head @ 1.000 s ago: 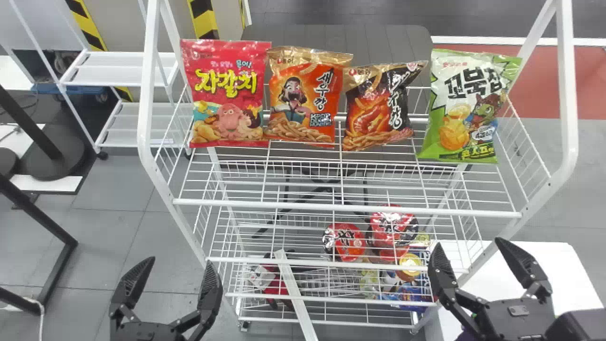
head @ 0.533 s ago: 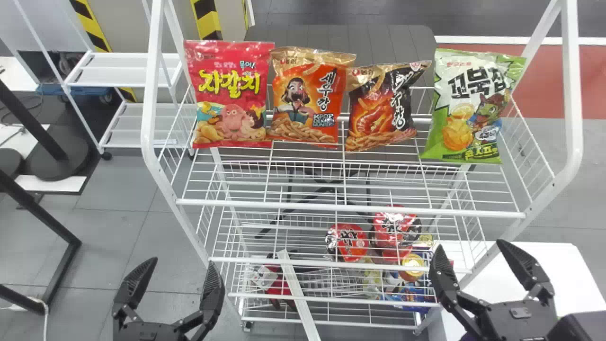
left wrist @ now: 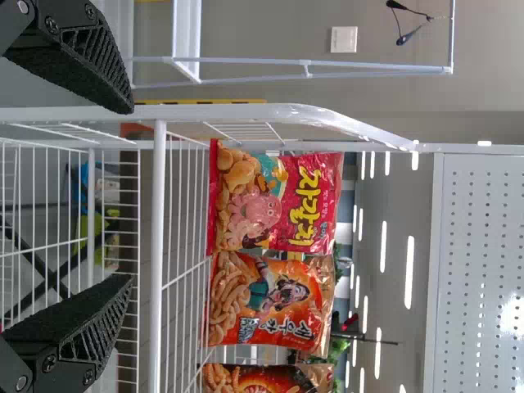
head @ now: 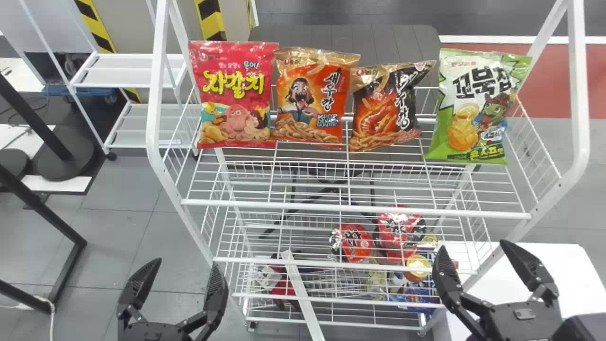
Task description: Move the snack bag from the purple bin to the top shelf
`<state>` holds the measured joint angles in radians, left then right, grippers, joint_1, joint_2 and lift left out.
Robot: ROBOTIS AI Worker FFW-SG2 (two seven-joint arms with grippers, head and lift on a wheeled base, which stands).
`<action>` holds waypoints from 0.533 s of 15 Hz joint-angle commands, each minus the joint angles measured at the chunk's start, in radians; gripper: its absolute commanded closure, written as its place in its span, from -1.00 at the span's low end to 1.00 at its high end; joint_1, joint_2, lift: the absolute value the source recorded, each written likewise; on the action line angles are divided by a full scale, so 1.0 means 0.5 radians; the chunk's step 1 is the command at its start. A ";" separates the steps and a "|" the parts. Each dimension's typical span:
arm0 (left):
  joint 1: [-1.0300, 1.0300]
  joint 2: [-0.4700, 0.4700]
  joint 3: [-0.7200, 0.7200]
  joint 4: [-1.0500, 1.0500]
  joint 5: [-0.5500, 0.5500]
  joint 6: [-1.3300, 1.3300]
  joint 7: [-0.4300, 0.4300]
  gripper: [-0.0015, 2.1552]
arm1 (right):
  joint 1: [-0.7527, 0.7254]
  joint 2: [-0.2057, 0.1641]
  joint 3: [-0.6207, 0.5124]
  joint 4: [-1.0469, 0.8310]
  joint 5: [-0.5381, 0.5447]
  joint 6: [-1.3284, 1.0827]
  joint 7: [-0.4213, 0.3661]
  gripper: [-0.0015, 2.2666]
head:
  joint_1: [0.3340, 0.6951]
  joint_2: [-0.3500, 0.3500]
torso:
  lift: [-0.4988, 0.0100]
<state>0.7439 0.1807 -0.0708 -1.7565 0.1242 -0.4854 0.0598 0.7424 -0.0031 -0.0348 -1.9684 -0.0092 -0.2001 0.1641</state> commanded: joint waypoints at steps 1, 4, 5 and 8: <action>0.000 0.001 0.000 0.003 0.000 0.000 0.000 -0.92 | 0.000 0.008 -0.001 0.001 0.000 0.000 0.000 -0.91 | 1.00 0.14 | 0.96; -0.003 0.001 0.000 0.006 0.003 0.000 0.000 -0.92 | 0.000 0.008 0.002 0.001 0.000 0.000 0.000 -0.91 | 1.00 0.14 | 0.96; -0.006 0.001 -0.003 0.006 0.003 0.000 0.000 -0.92 | 0.000 0.008 0.002 0.001 0.000 0.000 0.000 -0.91 | 1.00 0.14 | 0.96; -0.012 0.001 0.000 0.009 0.006 0.000 0.000 -0.92 | 0.000 0.008 0.002 0.001 0.000 0.000 0.000 -0.91 | 1.00 0.14 | 0.96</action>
<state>0.7399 0.1810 -0.0708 -1.7522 0.1264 -0.4854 0.0598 0.7424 -0.0031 -0.0337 -1.9682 -0.0090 -0.2001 0.1641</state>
